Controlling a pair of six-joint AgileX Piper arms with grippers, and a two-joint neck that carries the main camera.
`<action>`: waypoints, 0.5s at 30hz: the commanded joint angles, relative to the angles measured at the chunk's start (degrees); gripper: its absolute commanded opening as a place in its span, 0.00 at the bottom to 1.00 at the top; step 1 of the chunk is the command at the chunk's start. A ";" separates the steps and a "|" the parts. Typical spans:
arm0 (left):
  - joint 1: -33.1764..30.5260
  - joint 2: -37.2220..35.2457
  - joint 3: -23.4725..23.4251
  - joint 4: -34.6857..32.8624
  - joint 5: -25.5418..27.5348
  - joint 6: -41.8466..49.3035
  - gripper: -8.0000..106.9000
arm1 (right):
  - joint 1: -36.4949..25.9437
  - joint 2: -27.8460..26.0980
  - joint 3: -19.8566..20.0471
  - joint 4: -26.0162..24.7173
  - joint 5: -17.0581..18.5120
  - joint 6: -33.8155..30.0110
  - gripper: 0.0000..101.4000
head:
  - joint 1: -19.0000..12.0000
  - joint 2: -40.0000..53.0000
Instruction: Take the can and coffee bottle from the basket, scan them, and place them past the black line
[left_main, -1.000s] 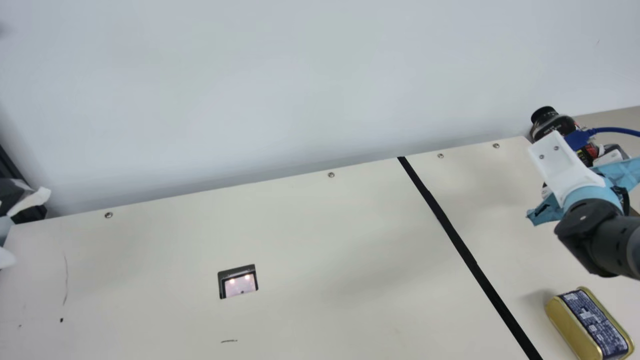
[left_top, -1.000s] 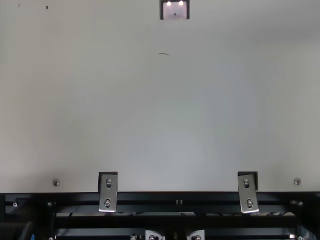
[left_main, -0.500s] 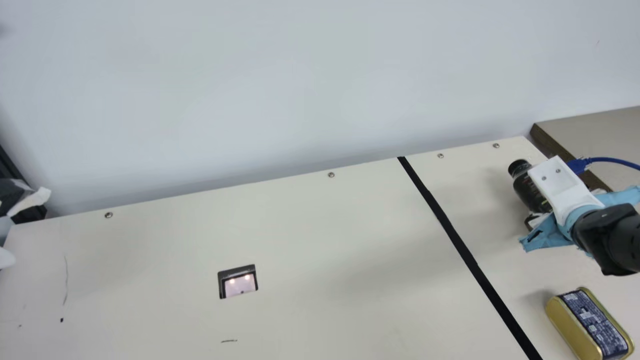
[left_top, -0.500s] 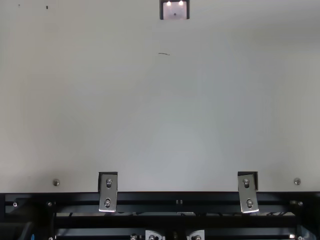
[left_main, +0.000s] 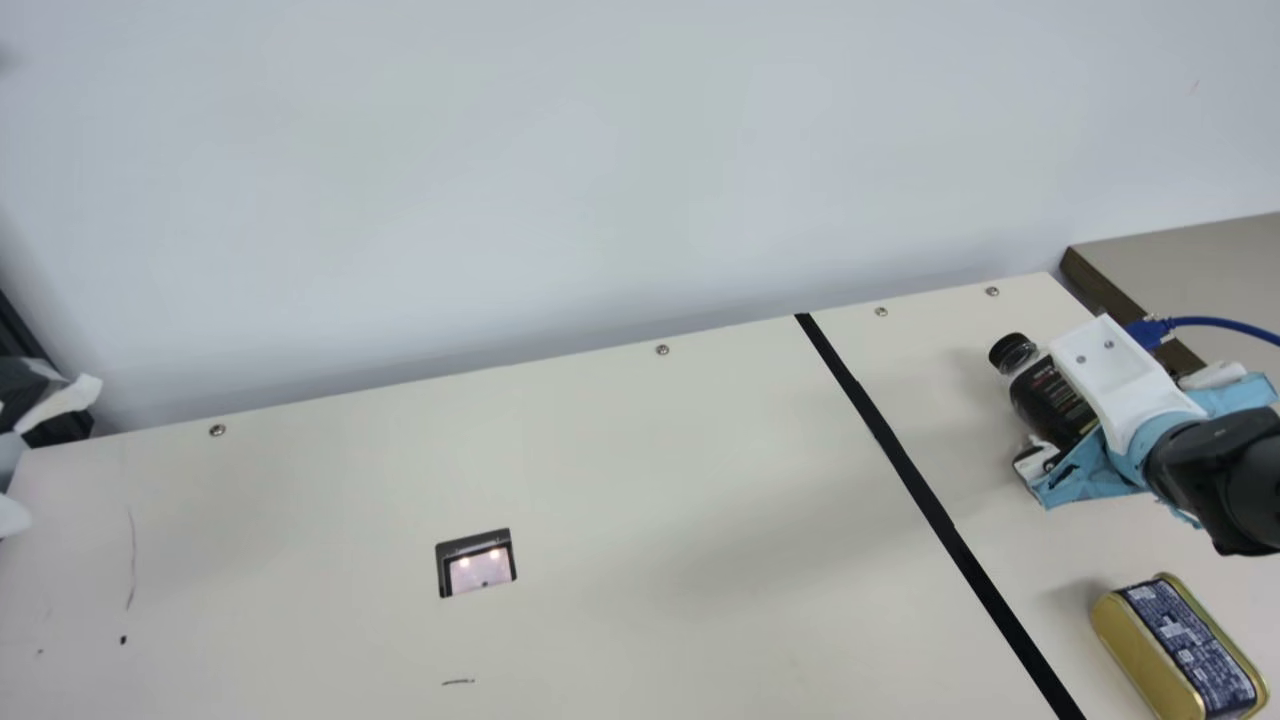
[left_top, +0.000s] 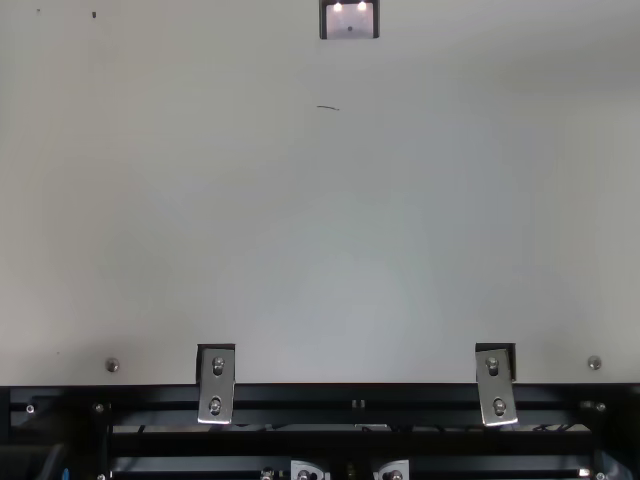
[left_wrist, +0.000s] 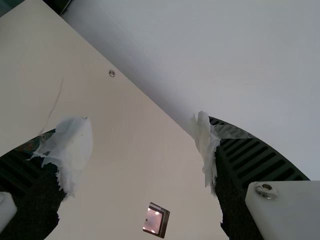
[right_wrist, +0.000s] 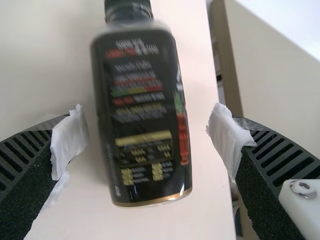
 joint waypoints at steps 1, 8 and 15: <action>0.00 0.00 0.00 0.00 0.00 0.00 0.85 | 0.29 -1.52 0.36 -0.97 -0.66 0.87 1.00 | -1.52 -0.33; 0.00 0.00 0.00 0.00 0.00 0.00 0.85 | 1.17 -8.41 2.46 -3.42 -0.13 4.31 1.00 | -1.52 -0.33; 0.00 0.00 0.00 0.00 0.00 0.00 0.85 | 1.88 -15.88 5.27 -3.83 3.08 8.88 1.00 | -1.52 -0.33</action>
